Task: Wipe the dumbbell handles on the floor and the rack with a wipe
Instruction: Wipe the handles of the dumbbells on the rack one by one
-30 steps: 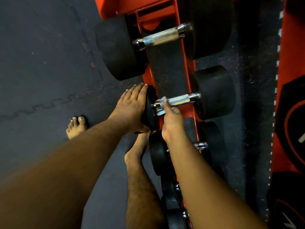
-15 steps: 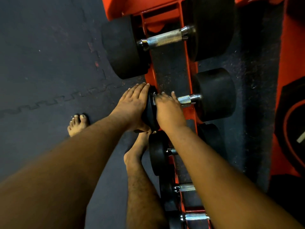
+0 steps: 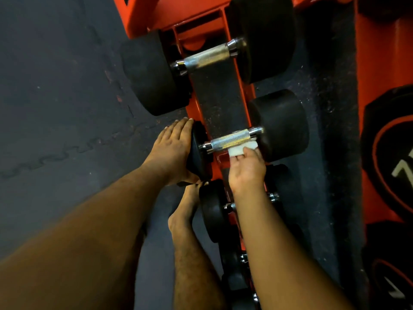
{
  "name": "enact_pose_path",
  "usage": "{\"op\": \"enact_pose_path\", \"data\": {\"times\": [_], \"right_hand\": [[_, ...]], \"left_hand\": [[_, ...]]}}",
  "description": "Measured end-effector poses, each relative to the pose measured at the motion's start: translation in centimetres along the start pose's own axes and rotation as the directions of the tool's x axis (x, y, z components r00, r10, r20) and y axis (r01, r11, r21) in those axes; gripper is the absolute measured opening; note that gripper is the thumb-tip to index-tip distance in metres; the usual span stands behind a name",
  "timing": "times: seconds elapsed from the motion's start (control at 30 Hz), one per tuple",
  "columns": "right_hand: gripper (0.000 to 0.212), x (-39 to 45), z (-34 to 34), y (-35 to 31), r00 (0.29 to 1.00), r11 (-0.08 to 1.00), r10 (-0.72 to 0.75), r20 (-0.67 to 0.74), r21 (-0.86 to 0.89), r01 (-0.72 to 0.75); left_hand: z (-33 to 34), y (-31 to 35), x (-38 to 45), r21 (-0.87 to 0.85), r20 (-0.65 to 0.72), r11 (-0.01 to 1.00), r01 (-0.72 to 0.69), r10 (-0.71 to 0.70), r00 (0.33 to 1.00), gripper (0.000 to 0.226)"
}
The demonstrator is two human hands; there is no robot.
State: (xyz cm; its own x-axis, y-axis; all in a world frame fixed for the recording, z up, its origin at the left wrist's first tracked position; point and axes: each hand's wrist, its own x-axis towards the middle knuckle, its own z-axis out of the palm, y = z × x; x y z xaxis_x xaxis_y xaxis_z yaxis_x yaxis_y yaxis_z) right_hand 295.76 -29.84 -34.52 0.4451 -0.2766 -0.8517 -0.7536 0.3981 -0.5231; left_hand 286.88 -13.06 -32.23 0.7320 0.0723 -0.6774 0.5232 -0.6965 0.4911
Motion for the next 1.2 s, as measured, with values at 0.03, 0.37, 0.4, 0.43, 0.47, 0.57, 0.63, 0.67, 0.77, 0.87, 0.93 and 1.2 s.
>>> {"op": "enact_pose_path", "data": {"times": [0.03, 0.37, 0.4, 0.43, 0.47, 0.57, 0.63, 0.67, 0.77, 0.87, 0.93, 1.2], "right_hand": [[0.023, -0.4, 1.2, 0.0, 0.998, 0.998, 0.021, 0.058, 0.052, -0.024], [0.019, -0.2, 2.4, -0.6, 0.986, 0.999, 0.043, 0.159, -0.022, -0.039], [0.020, -0.4, 2.3, 0.4, 0.987, 0.996, 0.054, 0.151, -0.079, -0.042], [0.023, -0.6, 1.9, 1.8, 0.988, 0.980, 0.069, 0.139, -0.193, -0.041], [0.025, -1.2, 1.3, 3.3, 0.988, 0.951, 0.080, 0.129, -0.307, -0.037], [0.013, -2.7, -0.9, 5.5, 0.982, 0.820, 0.019, 0.189, -0.565, 0.093], [0.021, -3.4, -2.3, 4.7, 0.964, 0.747, -0.054, 0.260, -0.630, 0.212], [0.023, -4.0, -2.7, 3.8, 0.941, 0.697, -0.110, 0.319, -0.650, 0.302], [0.037, -4.2, -2.9, 0.2, 0.696, 0.180, -0.361, 0.621, -0.686, 0.705], [0.052, -1.9, -1.5, -2.4, 0.389, -0.467, -0.398, 0.831, -0.549, 0.693], [0.064, -0.5, -0.9, -2.3, 0.431, -0.700, -0.202, 0.880, -0.437, 0.565], [0.056, -1.3, -1.5, 2.3, 0.369, -0.706, 0.111, 0.923, -0.188, 0.682]], "left_hand": [[0.0, 0.0, 0.0, 0.001, -0.004, 1.000, 0.003, -0.003, 1.000, 0.158], [0.2, -0.2, 0.0, -0.009, -0.025, 1.000, -0.004, 0.004, 1.000, 0.156], [0.2, -0.2, 0.0, -0.009, -0.025, 1.000, -0.003, 0.003, 1.000, 0.156], [0.1, -0.1, -0.1, -0.008, -0.024, 1.000, -0.001, 0.001, 1.000, 0.156], [0.0, 0.0, -0.1, -0.004, -0.022, 1.000, -0.003, 0.002, 1.000, 0.156], [-0.2, 0.1, -0.2, -0.001, -0.021, 1.000, -0.006, 0.006, 1.000, 0.155], [-0.2, 0.2, -0.3, 0.000, -0.023, 1.000, -0.001, 0.001, 1.000, 0.156], [-0.2, 0.2, -0.4, 0.001, -0.023, 1.000, -0.002, 0.002, 1.000, 0.157], [-0.1, 0.0, -0.3, 0.013, -0.026, 1.000, 0.001, -0.001, 1.000, 0.159], [0.1, -0.1, 0.0, 0.021, -0.017, 1.000, 0.005, -0.005, 1.000, 0.160], [0.3, -0.3, 0.0, 0.021, -0.029, 1.000, 0.003, -0.002, 1.000, 0.160], [0.9, 0.0, -0.5, 0.040, -0.083, 0.999, -0.012, 0.016, 0.996, 0.155]]}}
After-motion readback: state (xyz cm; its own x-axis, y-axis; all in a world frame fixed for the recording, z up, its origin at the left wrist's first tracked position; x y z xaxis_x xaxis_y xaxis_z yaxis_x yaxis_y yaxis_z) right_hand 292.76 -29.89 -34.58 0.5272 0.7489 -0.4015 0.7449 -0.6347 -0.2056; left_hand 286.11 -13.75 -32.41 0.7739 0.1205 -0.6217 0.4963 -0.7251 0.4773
